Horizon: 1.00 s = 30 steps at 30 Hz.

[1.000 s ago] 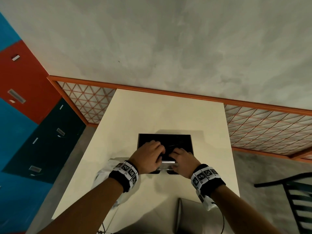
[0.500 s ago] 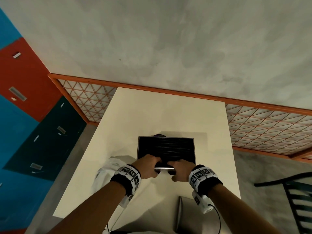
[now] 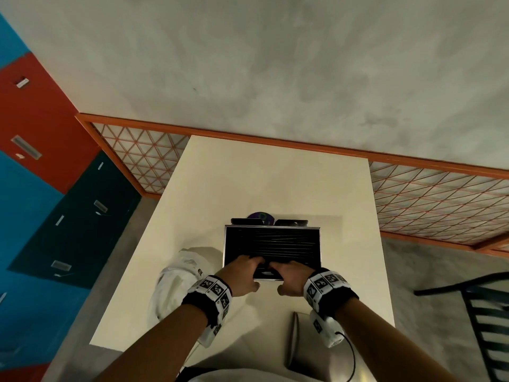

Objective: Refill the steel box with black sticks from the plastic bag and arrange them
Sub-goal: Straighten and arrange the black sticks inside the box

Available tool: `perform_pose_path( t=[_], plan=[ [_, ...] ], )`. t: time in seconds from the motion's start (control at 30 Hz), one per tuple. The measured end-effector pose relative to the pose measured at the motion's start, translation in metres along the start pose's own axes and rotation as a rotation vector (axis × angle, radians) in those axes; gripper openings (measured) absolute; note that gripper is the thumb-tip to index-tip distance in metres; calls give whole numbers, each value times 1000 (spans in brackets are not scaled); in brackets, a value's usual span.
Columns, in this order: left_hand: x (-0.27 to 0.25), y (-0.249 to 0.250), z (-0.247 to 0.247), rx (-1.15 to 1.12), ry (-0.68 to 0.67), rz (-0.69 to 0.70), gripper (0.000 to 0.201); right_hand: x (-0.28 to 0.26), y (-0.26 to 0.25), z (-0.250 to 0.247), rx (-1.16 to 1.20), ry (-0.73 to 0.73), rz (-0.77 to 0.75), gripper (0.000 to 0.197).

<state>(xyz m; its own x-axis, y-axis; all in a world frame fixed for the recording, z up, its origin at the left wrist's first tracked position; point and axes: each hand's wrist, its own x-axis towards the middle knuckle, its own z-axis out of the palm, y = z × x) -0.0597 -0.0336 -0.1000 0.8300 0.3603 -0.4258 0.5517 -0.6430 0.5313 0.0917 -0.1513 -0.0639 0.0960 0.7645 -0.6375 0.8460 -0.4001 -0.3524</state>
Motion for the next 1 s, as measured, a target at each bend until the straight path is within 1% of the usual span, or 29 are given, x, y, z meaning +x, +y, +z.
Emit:
perform_pose_path(
  t=[0.1,0.13,0.23,0.3,0.4,0.6,0.7,0.83,1.0],
  plan=[
    [2,3,-3,3,4,-37,38,-3,5,0,5,38,29,66],
    [3,4,-4,7,-1,-43,35,-5,7,0,17,54,39,67],
    [5,5,-2,6,-23,-51,40,-6,10,0,88,81,48,67],
    [5,4,0,-2,-18,-53,43,-6,8,-1,92,67,26,65],
    [5,2,0,-34,-15,-57,43,-3,0,-1,14,7,2,58],
    [2,5,-3,-69,-20,-47,46,1,-11,-1,-113,-12,-3,47],
    [1,6,-5,-66,-3,-63,47,2,-9,-2,-79,23,-7,52],
    [5,8,-6,-32,18,-87,41,-1,-2,-2,-22,63,26,60],
    [8,6,-4,-27,37,-75,39,-4,1,-3,27,89,20,60]
  ],
)
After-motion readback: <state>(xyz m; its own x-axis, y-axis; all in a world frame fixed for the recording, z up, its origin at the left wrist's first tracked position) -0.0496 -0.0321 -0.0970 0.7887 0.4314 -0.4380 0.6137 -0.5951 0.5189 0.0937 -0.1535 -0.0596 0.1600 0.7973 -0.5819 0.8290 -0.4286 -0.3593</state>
